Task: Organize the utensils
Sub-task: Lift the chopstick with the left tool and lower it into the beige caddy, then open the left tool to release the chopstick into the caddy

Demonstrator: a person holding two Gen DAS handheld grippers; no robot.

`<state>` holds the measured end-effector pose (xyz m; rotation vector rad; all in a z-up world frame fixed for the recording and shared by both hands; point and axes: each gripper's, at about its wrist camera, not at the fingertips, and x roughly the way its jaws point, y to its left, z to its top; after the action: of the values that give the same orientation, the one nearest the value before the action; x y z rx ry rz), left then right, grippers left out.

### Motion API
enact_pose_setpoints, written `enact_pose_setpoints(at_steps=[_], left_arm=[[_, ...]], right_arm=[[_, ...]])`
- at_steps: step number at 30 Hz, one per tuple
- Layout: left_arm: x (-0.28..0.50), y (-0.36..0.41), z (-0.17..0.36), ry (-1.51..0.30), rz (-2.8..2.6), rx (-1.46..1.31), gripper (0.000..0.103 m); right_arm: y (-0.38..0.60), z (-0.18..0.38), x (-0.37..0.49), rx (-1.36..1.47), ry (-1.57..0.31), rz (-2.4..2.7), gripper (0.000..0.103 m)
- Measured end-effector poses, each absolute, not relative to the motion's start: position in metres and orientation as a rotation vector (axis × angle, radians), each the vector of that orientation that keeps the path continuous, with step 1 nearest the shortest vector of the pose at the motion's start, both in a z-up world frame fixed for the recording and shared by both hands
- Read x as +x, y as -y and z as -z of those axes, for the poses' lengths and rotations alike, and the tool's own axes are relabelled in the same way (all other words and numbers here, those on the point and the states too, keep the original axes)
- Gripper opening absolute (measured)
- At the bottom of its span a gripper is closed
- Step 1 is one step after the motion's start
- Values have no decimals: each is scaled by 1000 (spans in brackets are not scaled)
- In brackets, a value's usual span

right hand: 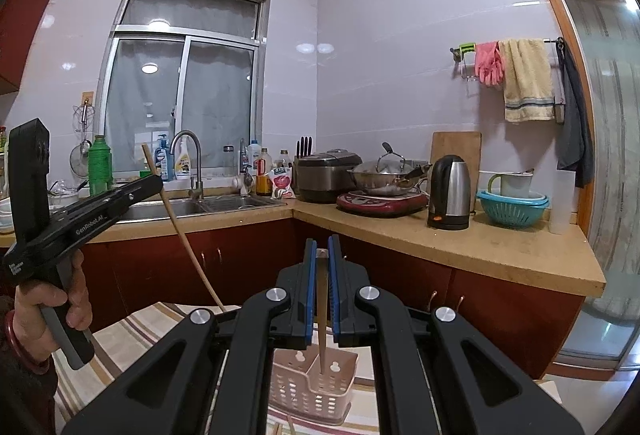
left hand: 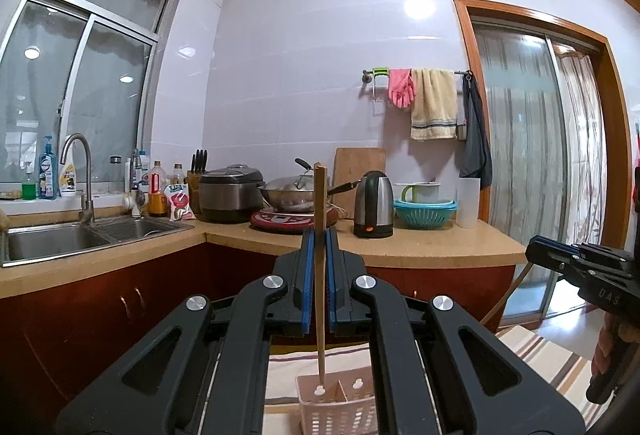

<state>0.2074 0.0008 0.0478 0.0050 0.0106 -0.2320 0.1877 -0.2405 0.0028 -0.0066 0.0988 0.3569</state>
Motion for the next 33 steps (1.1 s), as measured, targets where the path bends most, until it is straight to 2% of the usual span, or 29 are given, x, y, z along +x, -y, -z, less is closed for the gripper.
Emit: enact_pose_setpoints(at_steps=[19, 21, 23, 25, 33], left_arm=[[298, 7, 61, -289, 239, -7, 7], [300, 6, 64, -299, 235, -12, 14], [300, 4, 67, -305, 230, -22, 37], [299, 0, 70, -304, 222, -36, 45], [293, -5, 72, -308, 203, -47, 69]], right_arm=[[242, 79, 266, 104, -325, -375, 7], [248, 82, 268, 134, -331, -373, 7], [253, 84, 267, 151, -333, -365, 10], [256, 86, 265, 154, -333, -352, 27], [262, 82, 253, 134, -306, -306, 51]])
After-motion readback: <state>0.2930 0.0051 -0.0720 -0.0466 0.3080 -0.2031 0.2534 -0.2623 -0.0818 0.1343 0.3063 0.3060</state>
